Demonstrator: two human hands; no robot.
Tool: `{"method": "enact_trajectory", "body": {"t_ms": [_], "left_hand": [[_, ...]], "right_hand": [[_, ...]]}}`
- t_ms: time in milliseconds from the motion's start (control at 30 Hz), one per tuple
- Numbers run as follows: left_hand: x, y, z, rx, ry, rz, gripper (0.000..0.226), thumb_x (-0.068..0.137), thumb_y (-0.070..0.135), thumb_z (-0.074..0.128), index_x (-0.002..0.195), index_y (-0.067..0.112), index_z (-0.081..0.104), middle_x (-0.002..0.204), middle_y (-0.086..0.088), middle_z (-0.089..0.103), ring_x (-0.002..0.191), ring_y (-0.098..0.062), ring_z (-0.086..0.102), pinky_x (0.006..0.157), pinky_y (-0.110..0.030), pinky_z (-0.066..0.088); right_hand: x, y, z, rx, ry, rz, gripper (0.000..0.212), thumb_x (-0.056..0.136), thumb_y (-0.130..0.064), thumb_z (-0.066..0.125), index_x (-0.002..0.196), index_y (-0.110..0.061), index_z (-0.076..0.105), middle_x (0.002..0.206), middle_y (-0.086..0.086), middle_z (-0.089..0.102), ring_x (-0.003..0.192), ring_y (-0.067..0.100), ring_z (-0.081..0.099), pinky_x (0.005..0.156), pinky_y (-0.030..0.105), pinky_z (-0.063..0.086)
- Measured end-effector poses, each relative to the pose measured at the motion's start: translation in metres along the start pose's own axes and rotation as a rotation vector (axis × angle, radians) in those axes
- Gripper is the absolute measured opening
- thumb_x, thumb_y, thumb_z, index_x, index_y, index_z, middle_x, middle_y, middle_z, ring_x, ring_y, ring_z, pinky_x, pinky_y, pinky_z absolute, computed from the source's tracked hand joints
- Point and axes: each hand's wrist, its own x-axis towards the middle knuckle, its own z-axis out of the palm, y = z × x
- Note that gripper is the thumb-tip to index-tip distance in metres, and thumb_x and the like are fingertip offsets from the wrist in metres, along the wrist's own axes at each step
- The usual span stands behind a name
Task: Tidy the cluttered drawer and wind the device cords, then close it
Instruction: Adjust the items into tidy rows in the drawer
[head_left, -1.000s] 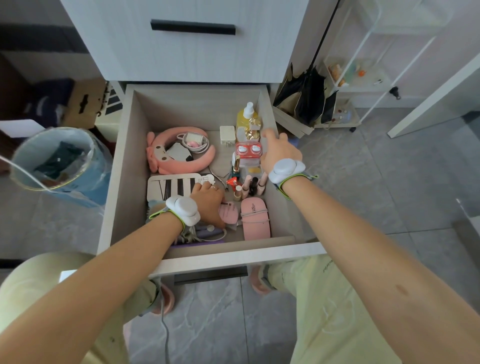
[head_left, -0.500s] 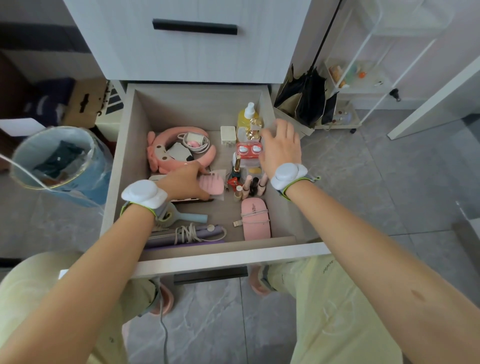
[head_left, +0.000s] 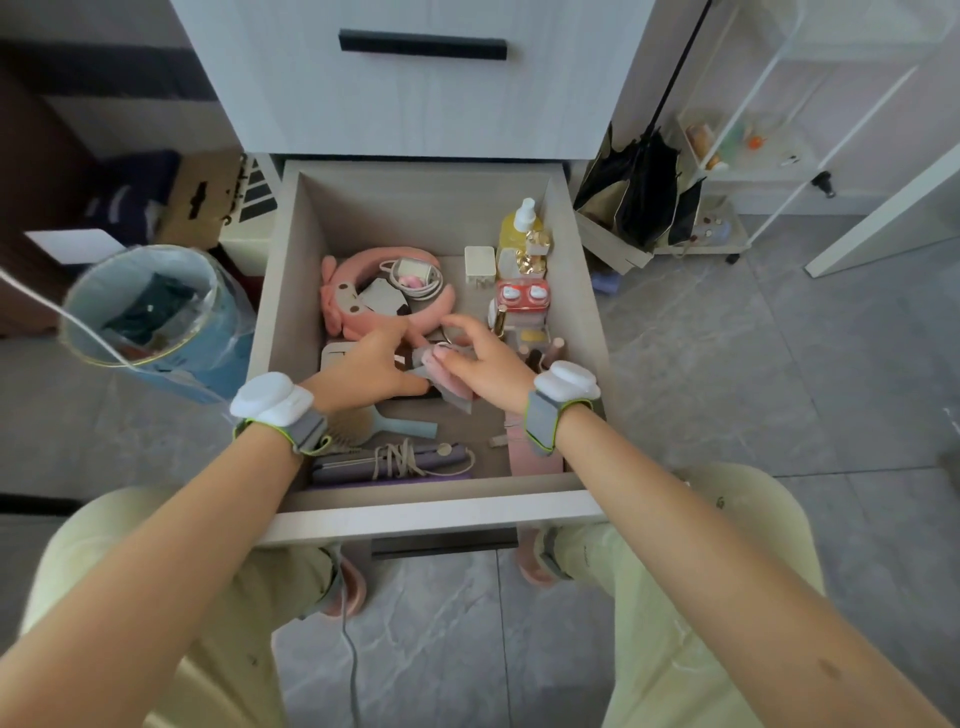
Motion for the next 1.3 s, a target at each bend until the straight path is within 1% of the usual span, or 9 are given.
{"method": "enact_trajectory", "body": {"t_ms": [133,233,333,467,567,733,900,1100,1300], "left_hand": [[-0.002,-0.009,0.005,0.202,-0.041,0.015,0.043,0.072,0.009,0.076,0.105,0.011,0.048,0.094,0.000,0.054,0.082,-0.013,0.050,0.064,-0.009,0.039],[-0.001,-0.023,0.004,0.563,-0.202,-0.031,0.035,0.078,0.017,0.068,0.111,0.017,0.056,0.109,0.000,0.061,0.094,-0.017,0.056,0.079,-0.025,0.046],[-0.004,-0.028,0.003,0.778,-0.277,-0.082,0.031,0.082,0.018,0.062,0.111,0.026,0.062,0.115,0.004,0.060,0.104,-0.018,0.057,0.082,-0.029,0.049],[-0.008,-0.030,0.006,0.954,-0.310,-0.086,0.031,0.081,0.017,0.058,0.109,0.026,0.064,0.117,0.002,0.057,0.107,-0.019,0.054,0.087,-0.034,0.050],[-0.008,-0.034,0.011,1.065,-0.331,-0.043,0.027,0.086,0.020,0.056,0.111,0.025,0.064,0.120,-0.001,0.052,0.113,-0.021,0.048,0.089,-0.034,0.046],[-0.007,-0.035,0.013,1.051,-0.354,-0.087,0.027,0.083,0.031,0.063,0.109,0.023,0.063,0.121,-0.002,0.050,0.116,-0.022,0.046,0.088,-0.033,0.042],[-0.006,-0.032,0.010,0.886,-0.282,-0.139,0.011,0.081,0.026,0.060,0.086,0.025,0.050,0.105,0.001,0.059,0.085,-0.019,0.051,0.086,-0.031,0.036],[-0.008,-0.033,0.012,0.846,-0.342,-0.218,0.027,0.081,0.026,0.066,0.108,0.023,0.062,0.114,0.001,0.059,0.102,-0.021,0.058,0.084,-0.031,0.042],[-0.009,-0.027,0.008,0.863,-0.305,-0.218,0.029,0.081,0.023,0.067,0.110,0.021,0.064,0.112,-0.002,0.062,0.100,-0.022,0.060,0.075,-0.028,0.048]], "right_hand": [[-0.001,0.003,-0.004,-0.043,0.103,-0.076,0.038,0.091,-0.008,0.054,0.129,-0.011,0.052,0.131,0.008,0.051,0.124,0.020,0.047,0.100,0.022,0.031],[-0.003,0.010,-0.008,-0.204,0.166,-0.140,0.030,0.090,-0.006,0.054,0.118,-0.016,0.058,0.119,0.006,0.046,0.105,0.023,0.054,0.088,0.024,0.036],[-0.004,0.012,-0.009,-0.282,0.163,-0.207,0.027,0.089,-0.005,0.055,0.114,-0.014,0.059,0.116,0.004,0.044,0.097,0.023,0.056,0.084,0.024,0.038],[-0.007,0.011,-0.009,-0.349,0.110,-0.238,0.024,0.091,-0.009,0.054,0.113,-0.016,0.059,0.115,0.002,0.044,0.093,0.020,0.055,0.083,0.035,0.046],[-0.006,0.010,-0.007,-0.383,0.072,-0.233,0.024,0.091,-0.009,0.053,0.114,-0.016,0.059,0.116,0.002,0.044,0.092,0.020,0.055,0.079,0.030,0.044],[-0.007,0.011,-0.007,-0.394,0.049,-0.205,0.023,0.091,-0.009,0.053,0.113,-0.016,0.060,0.117,0.003,0.045,0.096,0.022,0.055,0.083,0.035,0.045],[-0.005,0.012,-0.007,-0.423,0.026,-0.169,0.024,0.091,-0.010,0.053,0.113,-0.017,0.060,0.118,0.003,0.045,0.098,0.024,0.055,0.086,0.038,0.046],[-0.003,0.017,-0.001,-0.530,-0.117,-0.066,0.032,0.092,-0.010,0.054,0.123,-0.015,0.056,0.127,0.009,0.042,0.110,0.026,0.053,0.096,0.035,0.041],[-0.002,0.019,0.002,-0.559,-0.173,-0.050,0.035,0.090,-0.007,0.055,0.124,-0.014,0.055,0.129,0.009,0.042,0.115,0.026,0.051,0.100,0.034,0.040]]}}
